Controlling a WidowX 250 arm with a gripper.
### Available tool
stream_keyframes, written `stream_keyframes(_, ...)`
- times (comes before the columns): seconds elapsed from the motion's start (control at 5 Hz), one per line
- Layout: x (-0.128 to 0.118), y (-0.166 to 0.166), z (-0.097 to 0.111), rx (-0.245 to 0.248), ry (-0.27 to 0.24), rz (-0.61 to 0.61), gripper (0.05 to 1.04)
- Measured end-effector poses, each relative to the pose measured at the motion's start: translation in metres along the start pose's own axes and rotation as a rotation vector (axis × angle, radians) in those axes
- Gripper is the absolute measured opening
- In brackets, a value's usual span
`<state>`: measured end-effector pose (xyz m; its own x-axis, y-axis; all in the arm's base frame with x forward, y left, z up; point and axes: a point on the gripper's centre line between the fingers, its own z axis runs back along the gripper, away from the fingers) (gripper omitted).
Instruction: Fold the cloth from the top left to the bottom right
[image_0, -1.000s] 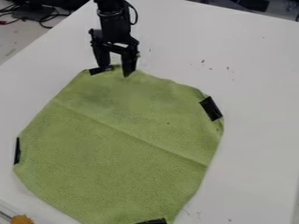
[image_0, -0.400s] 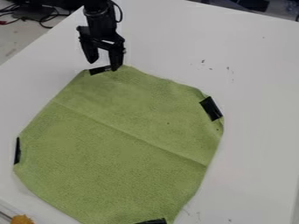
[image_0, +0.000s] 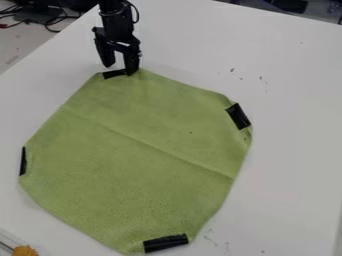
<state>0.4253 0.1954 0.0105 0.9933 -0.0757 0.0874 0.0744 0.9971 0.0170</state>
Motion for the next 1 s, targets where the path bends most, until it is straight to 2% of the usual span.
stream_keyframes(0.2,0.004,0.002,-0.003,-0.011,-0.006,0.006,0.949)
stream_keyframes(0.6,-0.011,-0.005,-0.004,-0.02,0.043,0.002,0.381)
stream_keyframes(0.8,-0.013,-0.007,-0.003,-0.03,0.052,-0.004,0.186)
stream_keyframes(1.0,-0.015,-0.011,-0.003,-0.039,0.043,-0.013,0.086)
